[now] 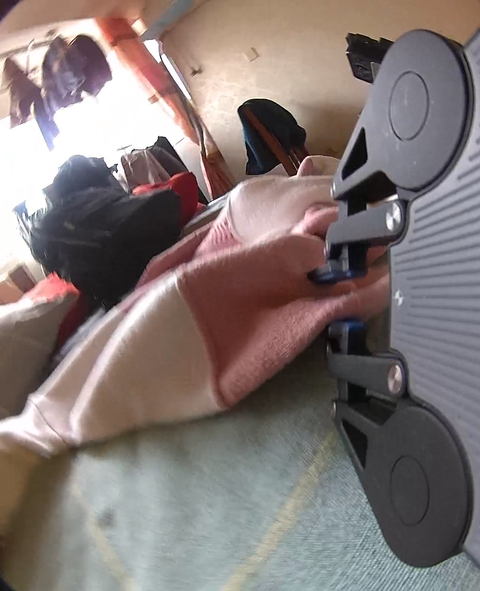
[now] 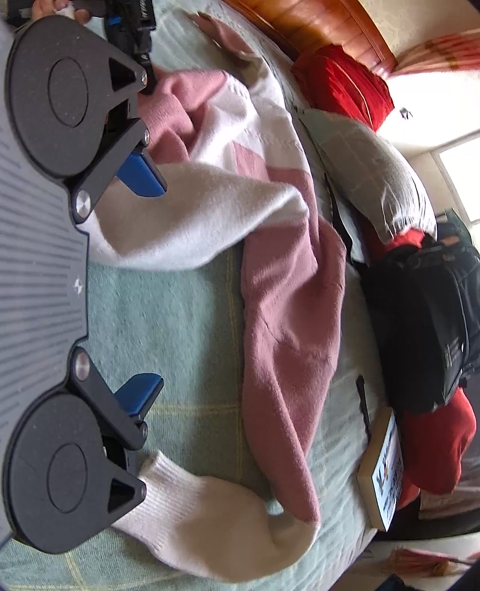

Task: Fold clothes

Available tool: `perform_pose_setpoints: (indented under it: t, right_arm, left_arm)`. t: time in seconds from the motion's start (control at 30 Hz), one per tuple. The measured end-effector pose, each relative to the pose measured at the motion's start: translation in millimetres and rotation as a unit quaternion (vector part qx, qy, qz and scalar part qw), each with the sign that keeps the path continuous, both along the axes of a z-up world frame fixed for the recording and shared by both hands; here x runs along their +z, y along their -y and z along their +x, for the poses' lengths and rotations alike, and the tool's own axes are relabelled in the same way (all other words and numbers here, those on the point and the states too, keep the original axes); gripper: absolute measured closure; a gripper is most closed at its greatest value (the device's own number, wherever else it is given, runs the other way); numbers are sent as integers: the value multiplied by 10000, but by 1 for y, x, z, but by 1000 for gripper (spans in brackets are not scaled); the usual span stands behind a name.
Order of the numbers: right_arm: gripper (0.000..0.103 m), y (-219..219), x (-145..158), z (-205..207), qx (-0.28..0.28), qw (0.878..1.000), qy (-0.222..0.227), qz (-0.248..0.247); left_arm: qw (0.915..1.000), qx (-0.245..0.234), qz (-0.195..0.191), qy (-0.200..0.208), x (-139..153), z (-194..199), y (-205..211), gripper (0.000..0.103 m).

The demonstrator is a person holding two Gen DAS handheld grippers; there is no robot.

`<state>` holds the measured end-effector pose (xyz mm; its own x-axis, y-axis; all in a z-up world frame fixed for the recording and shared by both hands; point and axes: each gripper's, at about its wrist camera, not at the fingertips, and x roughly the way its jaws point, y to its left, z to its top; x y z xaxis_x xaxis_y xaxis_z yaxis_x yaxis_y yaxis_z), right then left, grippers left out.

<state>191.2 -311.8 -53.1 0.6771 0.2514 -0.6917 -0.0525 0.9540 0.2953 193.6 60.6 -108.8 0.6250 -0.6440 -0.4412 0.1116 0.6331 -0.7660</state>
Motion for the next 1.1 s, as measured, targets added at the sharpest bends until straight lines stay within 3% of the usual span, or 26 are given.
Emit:
perform_pose_setpoints:
  t: [0.13,0.27,0.47,0.57,0.73,0.87,0.97,1.03,1.1]
  right_arm:
    - [0,2,0,-5,116,9999,-19,33]
    - [0,6,0,-10,95,9999,-56,4]
    - [0,11,-6,-10,181,9989,-216,378]
    - [0,11,-10,-8,296,9969,-343,648]
    - [0,10,-12,-10,416,9955,-404,749]
    - [0,9,-14,-10,391,9955,-418,758]
    - [0,6,-17,-8,369,9957,-453,721]
    - [0,4,-16,-8,383,9959,-459,682]
    - [0,2,-15,-9,400,9961,-460,644]
  left_arm:
    - [9993,28,112,369,28,-10,-15,97]
    - [9964,277,328,734,58,-16,-40,98]
    - [9978,325,390,431,50,-15,-63,97]
    - [9986,266,423,142,36,-13,-59,87]
    - [9998,107,170,-7,15,-26,-59,56]
    - [10000,26,18,-78,-1,-29,-51,54]
    - [9999,-3,-124,-47,-8,-28,-44,60]
    - [9997,-38,-230,-7,-9,-29,-40,96]
    - [9999,-44,-3,167,0,-33,-36,98]
